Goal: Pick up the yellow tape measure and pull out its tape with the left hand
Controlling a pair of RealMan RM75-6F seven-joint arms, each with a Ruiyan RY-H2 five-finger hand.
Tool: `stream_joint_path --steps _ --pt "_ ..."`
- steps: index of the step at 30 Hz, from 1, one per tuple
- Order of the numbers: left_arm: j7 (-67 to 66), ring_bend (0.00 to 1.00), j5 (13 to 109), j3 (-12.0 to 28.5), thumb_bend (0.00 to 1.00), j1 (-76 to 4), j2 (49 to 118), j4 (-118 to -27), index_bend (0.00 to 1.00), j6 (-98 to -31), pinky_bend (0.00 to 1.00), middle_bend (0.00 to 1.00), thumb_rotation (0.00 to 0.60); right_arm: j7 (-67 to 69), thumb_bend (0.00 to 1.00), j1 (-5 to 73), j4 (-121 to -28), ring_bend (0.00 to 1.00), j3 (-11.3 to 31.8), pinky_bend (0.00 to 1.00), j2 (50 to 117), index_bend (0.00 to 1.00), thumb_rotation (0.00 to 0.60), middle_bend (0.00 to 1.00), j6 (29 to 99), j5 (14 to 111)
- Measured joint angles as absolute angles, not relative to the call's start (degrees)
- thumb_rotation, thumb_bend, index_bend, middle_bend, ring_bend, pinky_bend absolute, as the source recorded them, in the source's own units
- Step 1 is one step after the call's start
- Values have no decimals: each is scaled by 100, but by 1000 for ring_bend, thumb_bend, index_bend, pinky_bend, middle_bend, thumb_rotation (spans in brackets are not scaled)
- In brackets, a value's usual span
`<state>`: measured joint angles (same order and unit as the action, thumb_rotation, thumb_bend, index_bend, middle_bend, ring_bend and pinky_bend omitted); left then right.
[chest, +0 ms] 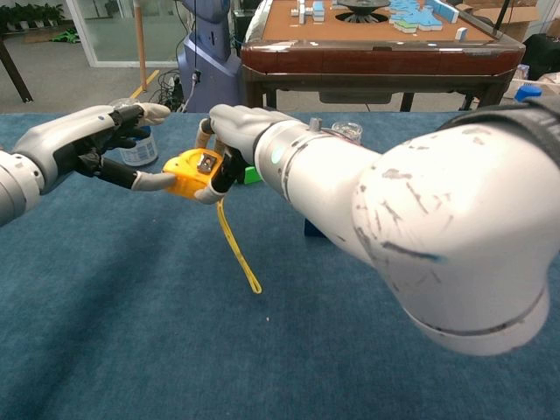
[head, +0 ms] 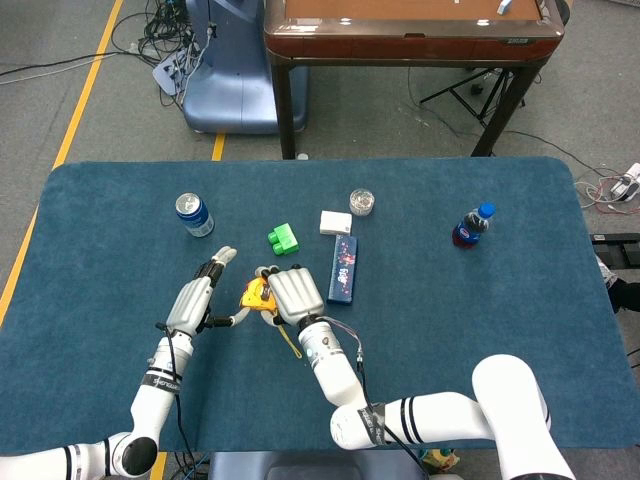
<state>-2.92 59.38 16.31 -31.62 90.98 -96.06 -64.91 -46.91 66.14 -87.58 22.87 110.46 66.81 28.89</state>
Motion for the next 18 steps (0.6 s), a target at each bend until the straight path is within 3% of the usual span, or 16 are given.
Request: stream_joint_path --steps 18 --pt "-387 7 5855 1627 223 -3130 9029 -9551 0 -6588 0 0 600 -4552 724 6518 -8790 474 2247 276 10968 610 600 580 6592 2933"
